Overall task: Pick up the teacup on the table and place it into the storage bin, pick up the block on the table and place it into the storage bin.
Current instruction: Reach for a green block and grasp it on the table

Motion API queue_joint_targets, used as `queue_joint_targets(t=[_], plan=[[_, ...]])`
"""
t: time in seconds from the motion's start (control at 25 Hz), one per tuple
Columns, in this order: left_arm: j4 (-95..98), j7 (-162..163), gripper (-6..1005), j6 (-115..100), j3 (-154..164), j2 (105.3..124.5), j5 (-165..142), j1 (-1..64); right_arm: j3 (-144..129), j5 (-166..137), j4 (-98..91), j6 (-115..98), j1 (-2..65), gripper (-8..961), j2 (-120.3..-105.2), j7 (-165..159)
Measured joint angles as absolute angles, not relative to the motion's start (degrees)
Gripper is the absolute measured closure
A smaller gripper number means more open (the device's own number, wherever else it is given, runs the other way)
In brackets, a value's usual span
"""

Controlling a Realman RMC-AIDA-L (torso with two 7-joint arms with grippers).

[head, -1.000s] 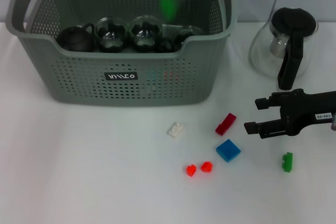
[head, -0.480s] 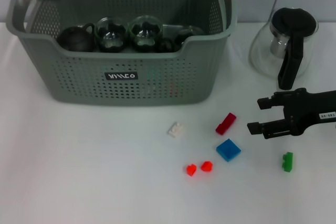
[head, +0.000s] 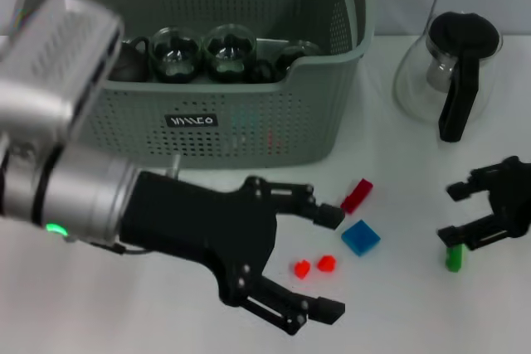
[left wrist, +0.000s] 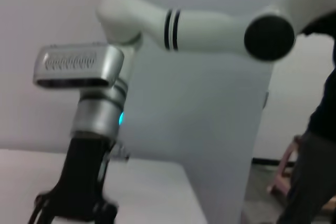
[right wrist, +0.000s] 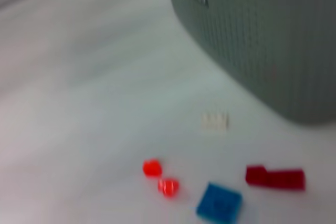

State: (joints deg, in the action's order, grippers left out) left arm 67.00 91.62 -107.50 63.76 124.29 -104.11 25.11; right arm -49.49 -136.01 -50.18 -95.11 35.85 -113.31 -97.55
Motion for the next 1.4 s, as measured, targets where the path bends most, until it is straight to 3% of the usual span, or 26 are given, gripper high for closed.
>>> queue_joint_targets(t=[0.28,0.64,1.4], plan=[[57.53,81.35,49,-100.2,64.61,124.23,-106.65,24.71,-50.74,-152.96,-55.64,-98.41,41.43,95,-115.64,-104.99],[53.41,77.55,48,-95.81,64.76,124.25,-106.75,25.37,-55.04,-161.31,-55.02,-94.81,45.16,97,-120.06,-108.76],[51.29,75.03,48,-94.5,62.43,124.23,-107.6,24.48,-65.17,-159.93,-51.04,-89.32,44.68,101,-120.32,-114.85]])
